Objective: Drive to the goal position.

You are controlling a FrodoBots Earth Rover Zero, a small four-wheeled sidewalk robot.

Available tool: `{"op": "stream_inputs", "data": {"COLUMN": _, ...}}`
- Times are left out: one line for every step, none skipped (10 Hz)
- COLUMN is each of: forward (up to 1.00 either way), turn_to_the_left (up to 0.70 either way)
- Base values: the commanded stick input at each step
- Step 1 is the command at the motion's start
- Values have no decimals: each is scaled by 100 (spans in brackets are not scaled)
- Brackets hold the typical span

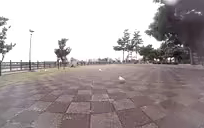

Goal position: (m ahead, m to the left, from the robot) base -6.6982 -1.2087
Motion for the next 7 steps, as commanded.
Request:
{"op": "stream_inputs", "data": {"forward": 100, "turn_to_the_left": 0}}
{"op": "stream_inputs", "data": {"forward": 100, "turn_to_the_left": 0}}
{"op": "stream_inputs", "data": {"forward": 100, "turn_to_the_left": 0}}
{"op": "stream_inputs", "data": {"forward": 100, "turn_to_the_left": 0}}
{"op": "stream_inputs", "data": {"forward": 100, "turn_to_the_left": 0}}
{"op": "stream_inputs", "data": {"forward": 100, "turn_to_the_left": 0}}
{"op": "stream_inputs", "data": {"forward": 100, "turn_to_the_left": 0}}
